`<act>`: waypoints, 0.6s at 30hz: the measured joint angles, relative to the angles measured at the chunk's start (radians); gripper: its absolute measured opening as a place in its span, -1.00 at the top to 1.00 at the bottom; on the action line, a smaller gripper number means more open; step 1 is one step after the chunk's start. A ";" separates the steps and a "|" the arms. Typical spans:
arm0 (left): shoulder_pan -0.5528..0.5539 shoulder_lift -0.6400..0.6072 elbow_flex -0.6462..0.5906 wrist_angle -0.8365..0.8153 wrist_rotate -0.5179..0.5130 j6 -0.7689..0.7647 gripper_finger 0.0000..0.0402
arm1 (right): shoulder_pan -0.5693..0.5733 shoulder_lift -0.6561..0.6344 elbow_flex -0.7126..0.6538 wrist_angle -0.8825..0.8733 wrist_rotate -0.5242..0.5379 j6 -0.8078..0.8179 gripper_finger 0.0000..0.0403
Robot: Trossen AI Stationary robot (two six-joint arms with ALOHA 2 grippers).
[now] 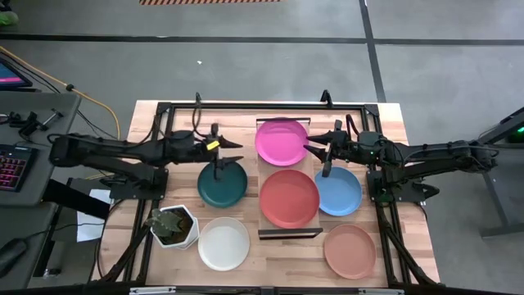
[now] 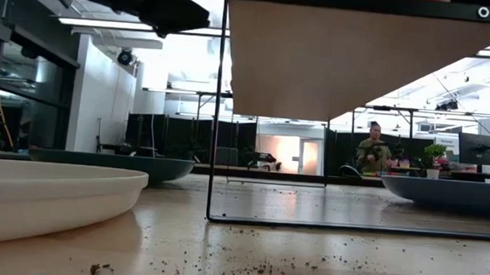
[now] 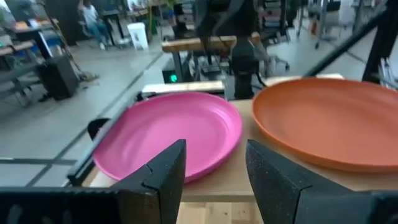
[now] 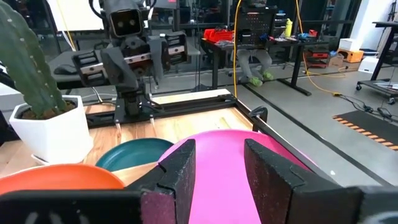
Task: Place and stack plates onto a shelf
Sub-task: Put the pink plate on the shelf
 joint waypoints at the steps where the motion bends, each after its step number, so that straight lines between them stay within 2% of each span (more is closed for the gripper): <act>1: 0.002 -0.012 -0.016 0.021 0.000 0.000 0.22 | 0.000 0.000 0.000 0.002 0.000 0.000 0.37; 10: 0.006 -0.072 -0.139 0.180 0.001 0.000 0.22 | 0.000 0.000 0.000 0.005 0.000 0.000 0.37; 18: 0.039 -0.080 -0.144 0.166 0.001 -0.036 0.22 | 0.000 0.001 0.000 0.003 0.000 0.001 0.37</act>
